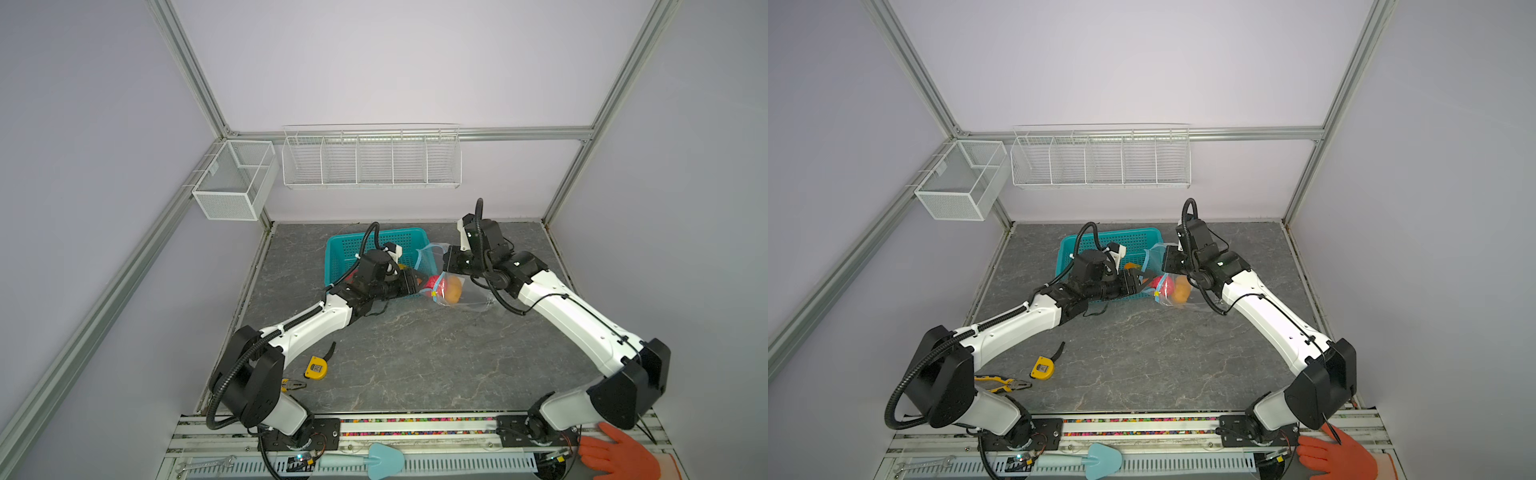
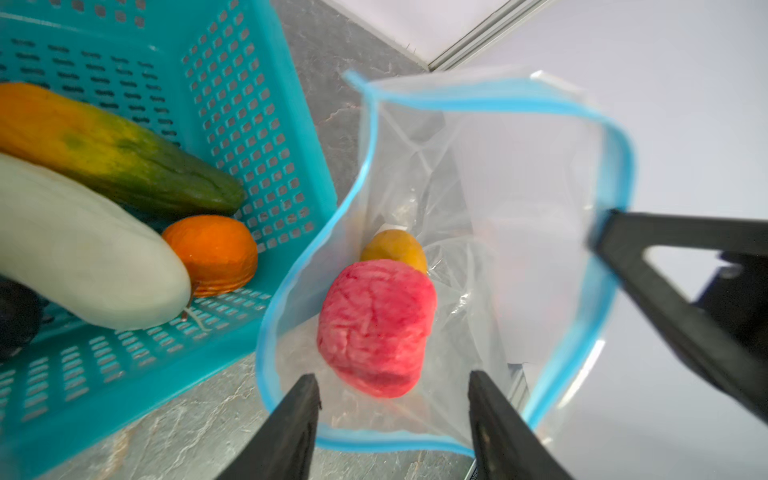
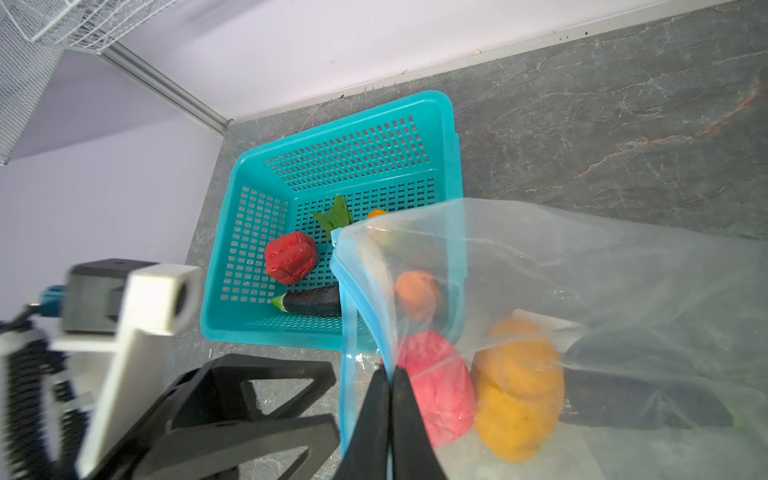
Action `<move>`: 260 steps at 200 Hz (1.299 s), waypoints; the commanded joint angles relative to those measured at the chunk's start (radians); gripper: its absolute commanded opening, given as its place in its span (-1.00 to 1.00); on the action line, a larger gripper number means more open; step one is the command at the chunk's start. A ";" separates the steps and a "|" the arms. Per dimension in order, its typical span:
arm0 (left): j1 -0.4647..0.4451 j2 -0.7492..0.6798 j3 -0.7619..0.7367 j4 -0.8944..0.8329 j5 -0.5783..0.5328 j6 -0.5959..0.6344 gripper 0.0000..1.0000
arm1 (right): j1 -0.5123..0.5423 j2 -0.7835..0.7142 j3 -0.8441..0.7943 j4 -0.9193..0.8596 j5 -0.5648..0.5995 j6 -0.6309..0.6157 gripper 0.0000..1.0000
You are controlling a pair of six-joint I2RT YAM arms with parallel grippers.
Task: Place the food in the zip-top bag and seal the zipper
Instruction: 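Lower the cabbage ball into the bag and open the left gripper, then grasp the bag's zipper edge with the left gripper beside the right gripper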
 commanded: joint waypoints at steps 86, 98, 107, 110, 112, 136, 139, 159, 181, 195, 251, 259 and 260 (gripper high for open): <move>0.075 -0.025 -0.084 0.020 -0.044 -0.042 -0.03 | -0.004 -0.053 -0.024 0.024 -0.022 -0.003 -0.87; 0.079 -0.018 -0.086 0.036 -0.039 -0.046 -0.04 | -0.004 -0.055 -0.024 0.025 -0.018 -0.003 -0.87; 0.079 0.000 -0.083 0.061 -0.012 -0.056 -0.04 | -0.004 -0.050 -0.024 0.027 -0.021 -0.001 -0.87; 0.079 0.008 -0.081 0.070 -0.001 -0.060 -0.04 | -0.005 -0.048 -0.023 0.028 -0.022 0.000 -0.87; 0.079 0.013 -0.079 0.076 0.005 -0.062 -0.04 | -0.004 -0.047 -0.022 0.028 -0.023 0.001 -0.87; 0.077 0.070 -0.053 0.114 0.066 -0.077 -0.17 | -0.004 -0.038 -0.022 0.033 -0.036 0.007 -0.87; 0.077 0.074 -0.050 0.115 0.072 -0.079 -0.20 | -0.004 -0.039 -0.022 0.033 -0.036 0.009 -0.87; 0.076 0.080 -0.045 0.125 0.086 -0.076 -0.44 | -0.003 -0.042 -0.027 0.032 -0.030 0.005 -0.87; 0.076 0.076 -0.031 0.099 0.083 -0.054 -0.79 | -0.004 -0.042 -0.022 0.030 -0.031 0.003 -0.87; 0.076 0.068 -0.025 0.092 0.085 -0.052 -0.91 | -0.004 -0.039 -0.016 0.025 -0.029 0.000 -0.87; 0.008 0.044 0.091 -0.043 0.080 0.003 -1.00 | -0.004 -0.044 -0.006 0.000 -0.031 -0.012 -0.87; 0.000 0.041 0.113 -0.060 0.079 0.007 -1.00 | -0.004 -0.049 -0.005 -0.004 -0.024 -0.017 -0.87; -0.001 0.041 0.116 -0.062 0.079 0.008 -1.00 | -0.004 -0.050 -0.005 -0.005 -0.022 -0.017 -0.87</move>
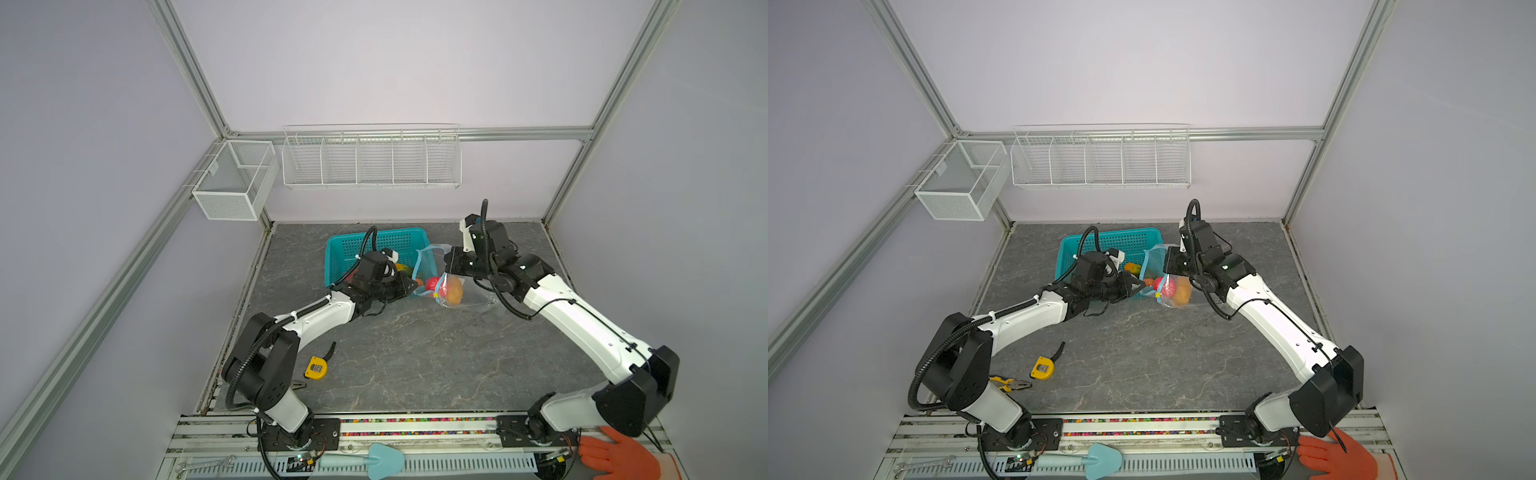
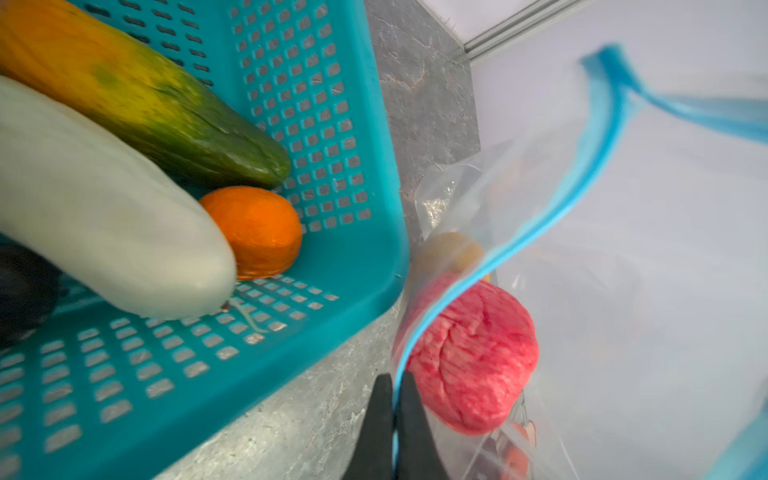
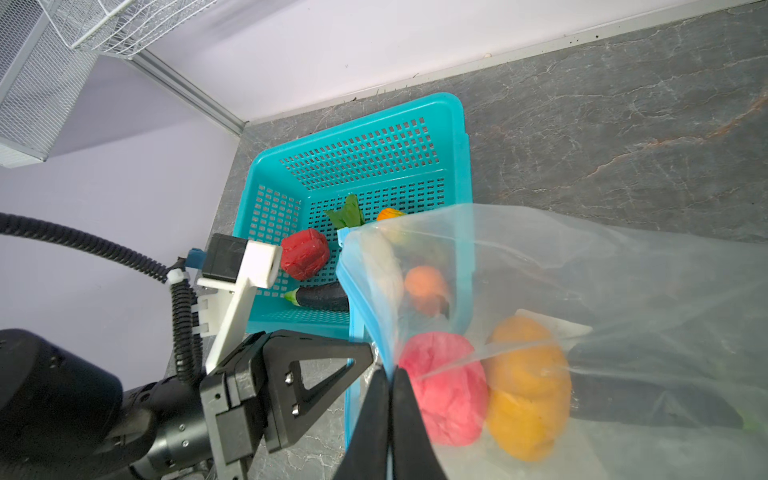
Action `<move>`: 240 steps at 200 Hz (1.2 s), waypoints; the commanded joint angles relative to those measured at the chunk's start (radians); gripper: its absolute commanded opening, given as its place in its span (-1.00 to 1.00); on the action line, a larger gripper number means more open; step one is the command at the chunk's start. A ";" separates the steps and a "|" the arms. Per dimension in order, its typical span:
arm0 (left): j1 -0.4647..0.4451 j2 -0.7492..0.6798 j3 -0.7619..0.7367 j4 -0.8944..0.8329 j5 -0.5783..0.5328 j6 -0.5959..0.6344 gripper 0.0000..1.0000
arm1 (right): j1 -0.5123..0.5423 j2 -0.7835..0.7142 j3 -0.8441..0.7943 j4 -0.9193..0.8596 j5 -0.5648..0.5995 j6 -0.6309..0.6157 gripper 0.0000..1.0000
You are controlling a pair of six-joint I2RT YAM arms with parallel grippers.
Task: Place the food in the zip-top bag and seal the zipper
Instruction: 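Grasp the bag's zipper edge with the left gripper beside the right gripper, then lift the bag by its zipper with both grippers, moving it away from the basket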
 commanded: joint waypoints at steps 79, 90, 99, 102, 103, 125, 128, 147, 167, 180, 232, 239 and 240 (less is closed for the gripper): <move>-0.103 -0.053 0.282 -0.201 -0.035 0.069 -1.00 | -0.059 -0.117 -0.014 -0.043 0.068 -0.042 -0.87; -0.116 -0.049 0.305 -0.216 -0.037 0.078 -1.00 | -0.073 -0.129 -0.020 -0.043 0.065 -0.044 -0.88; -0.124 -0.046 0.319 -0.227 -0.037 0.084 -1.00 | -0.082 -0.139 -0.027 -0.038 0.062 -0.044 -0.87; -0.126 -0.045 0.323 -0.231 -0.038 0.086 -1.00 | -0.085 -0.142 -0.028 -0.038 0.062 -0.044 -0.87; -0.127 -0.045 0.324 -0.232 -0.039 0.086 -1.00 | -0.086 -0.143 -0.030 -0.037 0.062 -0.044 -0.88; -0.135 -0.047 0.341 -0.236 -0.045 0.086 -1.00 | -0.099 -0.161 -0.040 -0.041 0.063 -0.044 -0.87; -0.136 -0.047 0.345 -0.236 -0.045 0.085 -1.00 | -0.100 -0.163 -0.039 -0.042 0.064 -0.045 -0.88; -0.147 -0.046 0.378 -0.250 -0.049 0.091 -1.00 | -0.109 -0.186 -0.051 -0.037 0.067 -0.046 -0.87; -0.162 -0.041 0.411 -0.261 -0.057 0.093 -1.00 | -0.119 -0.211 -0.068 -0.031 0.069 -0.045 -0.87; -0.171 -0.035 0.430 -0.265 -0.060 0.096 -1.00 | -0.128 -0.219 -0.065 -0.039 0.070 -0.048 -0.87; -0.184 -0.027 0.472 -0.275 -0.061 0.097 -1.00 | -0.168 -0.251 -0.055 -0.054 0.058 -0.063 -0.87; -0.187 -0.027 0.479 -0.274 -0.062 0.097 -1.00 | -0.172 -0.255 -0.052 -0.056 0.058 -0.064 -0.87; -0.187 -0.026 0.480 -0.274 -0.061 0.099 -1.00 | -0.173 -0.256 -0.052 -0.057 0.058 -0.065 -0.87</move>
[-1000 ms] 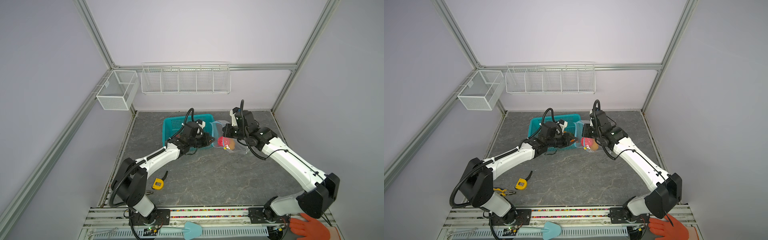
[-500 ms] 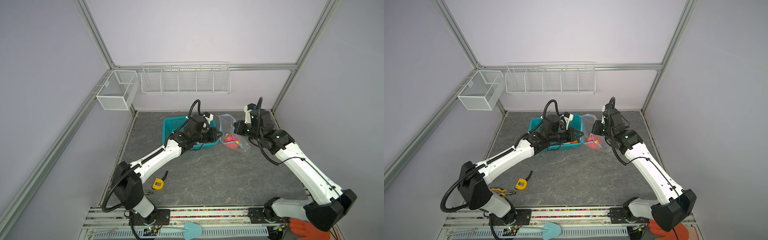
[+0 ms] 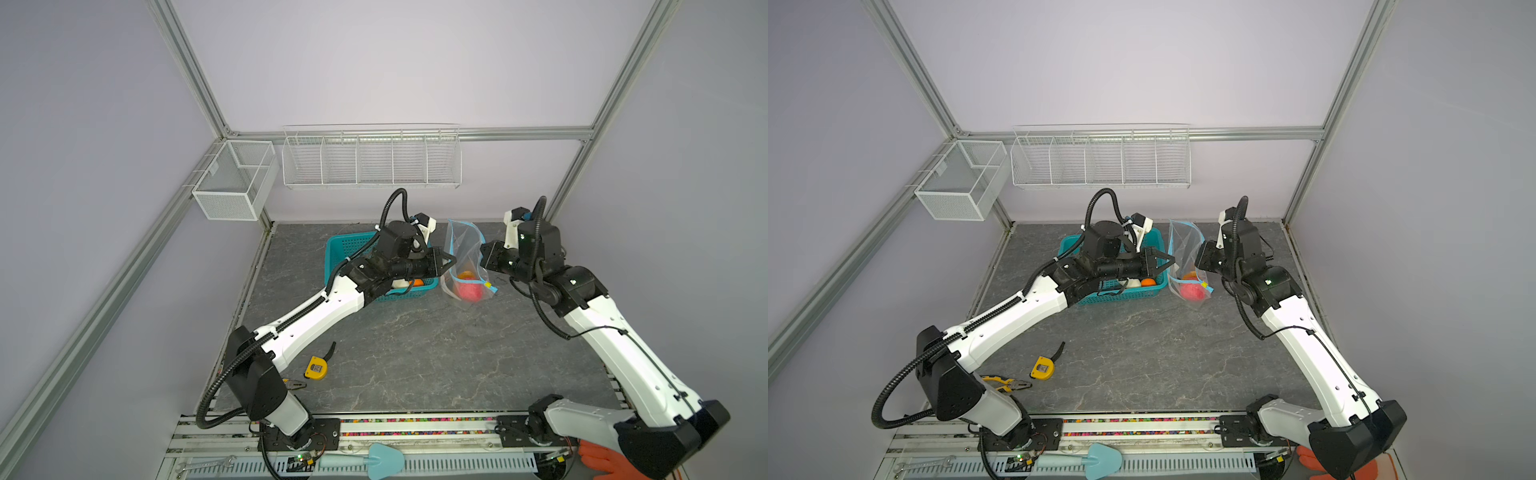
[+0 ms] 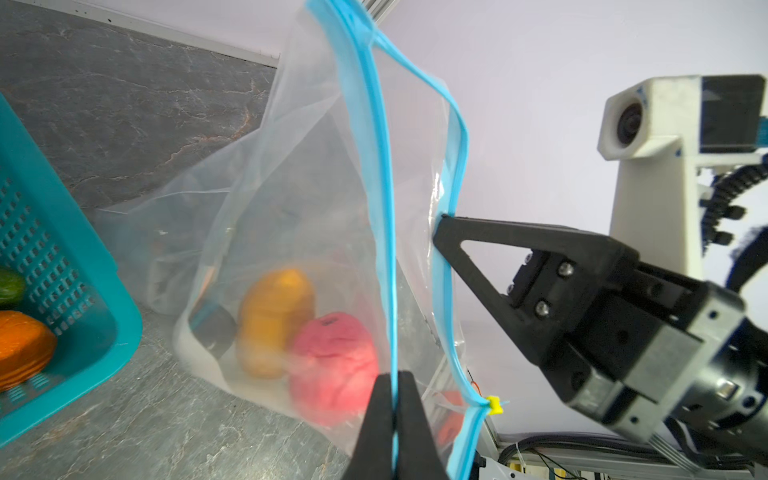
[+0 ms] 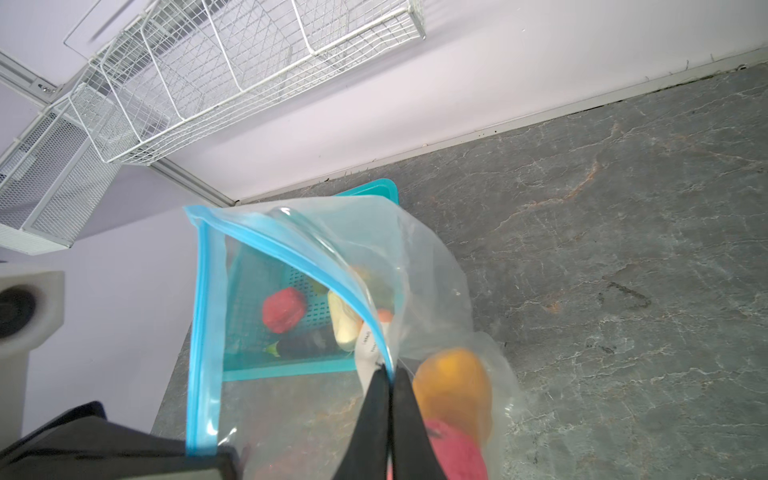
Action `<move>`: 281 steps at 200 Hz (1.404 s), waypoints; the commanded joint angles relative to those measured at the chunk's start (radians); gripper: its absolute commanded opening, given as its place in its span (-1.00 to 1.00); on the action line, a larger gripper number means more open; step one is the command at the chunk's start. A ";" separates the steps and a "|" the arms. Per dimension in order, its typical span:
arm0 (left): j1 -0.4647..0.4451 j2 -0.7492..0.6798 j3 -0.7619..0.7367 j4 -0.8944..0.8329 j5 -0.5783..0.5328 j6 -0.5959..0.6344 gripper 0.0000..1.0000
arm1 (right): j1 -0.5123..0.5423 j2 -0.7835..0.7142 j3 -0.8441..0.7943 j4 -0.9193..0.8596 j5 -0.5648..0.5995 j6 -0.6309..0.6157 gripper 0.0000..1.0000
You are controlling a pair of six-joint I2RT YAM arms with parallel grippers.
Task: Place the food in the zip-top bag and seal the zipper
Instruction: 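Lift the bag by its zipper with both grippers, moving it away from the basket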
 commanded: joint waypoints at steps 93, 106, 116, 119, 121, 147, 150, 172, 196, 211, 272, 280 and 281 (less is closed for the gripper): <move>-0.058 0.033 0.108 0.045 -0.005 -0.020 -1.00 | -0.062 -0.077 0.036 -0.073 0.052 -0.056 -0.87; -0.071 0.047 0.110 0.072 -0.008 -0.036 -1.00 | -0.063 -0.093 0.031 -0.080 0.070 -0.065 -0.87; -0.082 0.062 0.119 0.084 -0.009 -0.045 -1.00 | -0.065 -0.105 0.027 -0.089 0.084 -0.068 -0.87; -0.083 0.069 0.122 0.088 -0.008 -0.046 -1.00 | -0.067 -0.108 0.026 -0.091 0.088 -0.071 -0.87; -0.085 0.073 0.123 0.090 -0.008 -0.047 -1.00 | -0.068 -0.110 0.026 -0.093 0.090 -0.072 -0.87; -0.094 0.127 0.148 0.128 0.016 -0.080 -1.00 | -0.083 -0.141 0.026 -0.125 0.127 -0.090 -0.87; -0.094 0.133 0.154 0.130 0.017 -0.083 -1.00 | -0.086 -0.144 0.028 -0.129 0.131 -0.094 -0.87; -0.103 0.180 0.188 0.161 0.032 -0.102 -1.00 | -0.109 -0.165 0.037 -0.158 0.154 -0.111 -0.87; -0.109 0.233 0.212 0.194 0.046 -0.126 -1.00 | -0.126 -0.172 0.052 -0.193 0.179 -0.127 -0.87; -0.109 0.262 0.207 0.216 0.060 -0.148 -1.00 | -0.125 -0.171 0.042 -0.196 0.166 -0.131 -0.87; -0.088 0.306 0.080 0.271 0.067 -0.202 -1.00 | -0.114 -0.105 -0.055 -0.162 0.025 -0.097 -0.86; -0.079 0.301 0.058 0.277 0.068 -0.207 -1.00 | -0.108 -0.093 -0.063 -0.155 0.015 -0.094 -0.86; -0.078 0.300 0.055 0.278 0.067 -0.208 -1.00 | -0.107 -0.092 -0.065 -0.154 0.013 -0.094 -0.86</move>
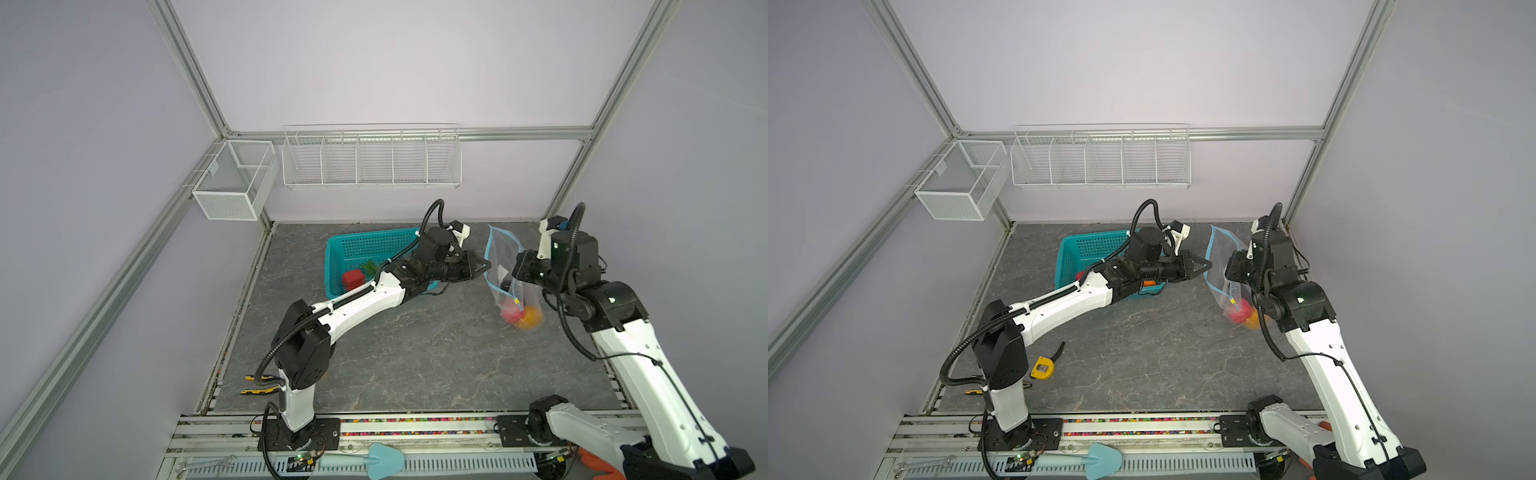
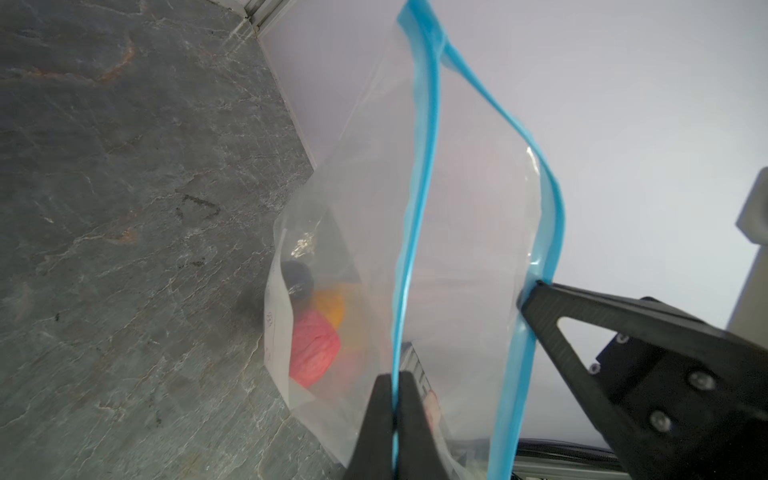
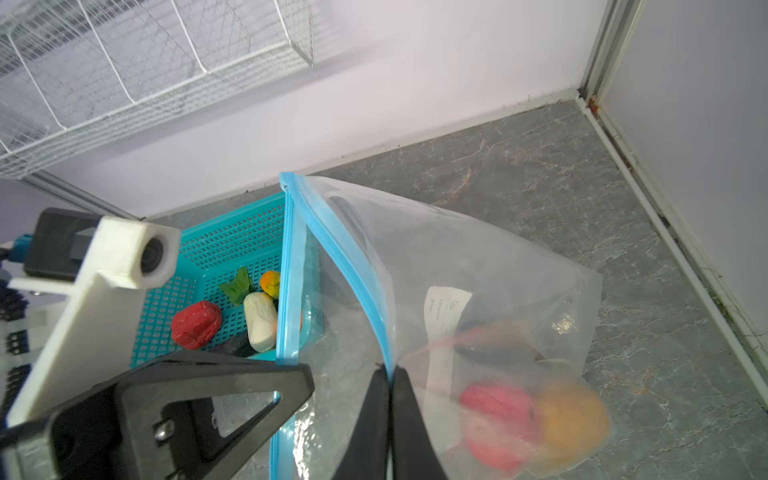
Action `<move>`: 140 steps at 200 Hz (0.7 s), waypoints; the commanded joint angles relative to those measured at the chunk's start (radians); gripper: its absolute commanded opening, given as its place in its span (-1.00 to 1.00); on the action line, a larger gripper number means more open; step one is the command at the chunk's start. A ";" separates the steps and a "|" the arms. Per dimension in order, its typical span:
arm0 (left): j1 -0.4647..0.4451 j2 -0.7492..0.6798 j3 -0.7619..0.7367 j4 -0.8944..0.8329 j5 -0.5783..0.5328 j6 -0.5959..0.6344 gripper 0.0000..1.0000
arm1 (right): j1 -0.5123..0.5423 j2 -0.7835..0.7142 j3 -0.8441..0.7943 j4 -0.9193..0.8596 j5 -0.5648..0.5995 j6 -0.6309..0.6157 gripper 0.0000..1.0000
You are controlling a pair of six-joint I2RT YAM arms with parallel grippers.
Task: Place the food in the zip-top bag and seal the zipper
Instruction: 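Lift the bag by its zipper with both grippers, moving it away from the basket, then release the zipper with the left gripper while the right gripper holds the bag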
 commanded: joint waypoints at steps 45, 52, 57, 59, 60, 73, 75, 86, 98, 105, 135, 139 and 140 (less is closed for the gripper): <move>0.057 -0.045 -0.153 0.035 -0.010 -0.036 -1.00 | 0.057 0.100 -0.059 0.092 -0.089 0.025 -0.86; 0.062 -0.050 -0.163 0.035 -0.012 -0.036 -1.00 | 0.063 0.112 -0.056 0.097 -0.089 0.025 -0.86; 0.064 -0.053 -0.170 0.033 -0.013 -0.037 -0.97 | 0.069 0.120 -0.052 0.098 -0.089 0.023 -0.86; 0.066 -0.055 -0.174 0.034 -0.014 -0.037 -0.97 | 0.071 0.123 -0.050 0.099 -0.089 0.023 -0.86; 0.067 -0.056 -0.175 0.033 -0.014 -0.037 -0.96 | 0.073 0.125 -0.050 0.100 -0.089 0.023 -0.86; 0.079 -0.064 -0.190 0.035 -0.015 -0.038 -0.91 | 0.083 0.147 -0.045 0.103 -0.090 0.022 -0.86; 0.081 -0.066 -0.192 0.035 -0.016 -0.038 -0.90 | 0.085 0.150 -0.043 0.105 -0.090 0.022 -0.86; 0.087 -0.075 -0.204 0.035 -0.023 -0.037 -0.84 | 0.094 0.165 -0.045 0.111 -0.091 0.023 -0.86; 0.093 -0.084 -0.213 0.029 -0.030 -0.030 -0.75 | 0.103 0.180 -0.045 0.115 -0.094 0.025 -0.86; 0.096 -0.089 -0.218 0.024 -0.033 -0.024 -0.68 | 0.106 0.188 -0.045 0.118 -0.095 0.025 -0.86; 0.112 -0.117 -0.234 -0.015 -0.064 0.013 -0.35 | 0.119 0.211 -0.045 0.129 -0.096 0.028 -0.86; 0.114 -0.123 -0.237 -0.022 -0.069 0.019 -0.30 | 0.121 0.215 -0.045 0.131 -0.098 0.028 -0.86; 0.115 -0.123 -0.238 -0.025 -0.070 0.021 -0.29 | 0.120 0.215 -0.045 0.131 -0.098 0.028 -0.86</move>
